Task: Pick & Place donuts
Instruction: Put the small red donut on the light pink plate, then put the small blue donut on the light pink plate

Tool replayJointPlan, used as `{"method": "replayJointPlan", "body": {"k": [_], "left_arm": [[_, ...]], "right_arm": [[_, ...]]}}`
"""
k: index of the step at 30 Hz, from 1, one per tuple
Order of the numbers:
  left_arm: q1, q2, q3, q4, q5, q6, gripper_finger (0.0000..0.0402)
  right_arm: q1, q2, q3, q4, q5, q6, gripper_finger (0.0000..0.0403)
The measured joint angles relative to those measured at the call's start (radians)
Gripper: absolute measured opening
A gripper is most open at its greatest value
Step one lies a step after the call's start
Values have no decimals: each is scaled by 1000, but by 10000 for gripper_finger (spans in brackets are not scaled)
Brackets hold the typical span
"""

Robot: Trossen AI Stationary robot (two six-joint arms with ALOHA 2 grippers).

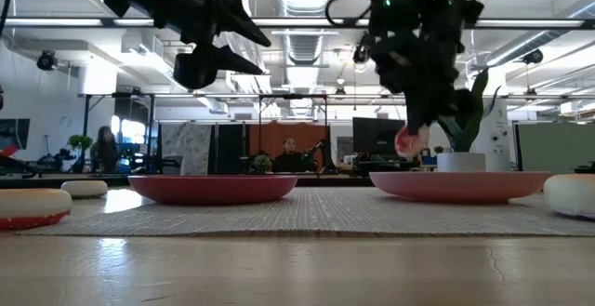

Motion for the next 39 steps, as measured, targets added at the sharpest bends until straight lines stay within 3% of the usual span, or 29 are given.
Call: {"method": "replayJointPlan", "body": {"k": [5, 9, 15, 27, 34, 39], "left_arm": [[-3, 4, 0, -3, -12, -22, 163], [-4, 4, 0, -8, -14, -32, 163], [-8, 4, 0, -15, -13, -41, 163], [-9, 4, 0, -53, -21, -27, 163], [-22, -8, 0, -252, -44, -27, 161], [-102, -85, 7, -664, -126, -74, 161]], "right_arm": [[0, 38, -73, 102, 32, 39, 13], [0, 59, -85, 99, 127, 29, 13], [-1, 61, -83, 71, 171, -14, 20], [-1, 54, -51, -94, 257, -96, 168], [7, 37, 34, -179, 336, -188, 198], [46, -7, 91, -208, 409, -275, 198]]}}
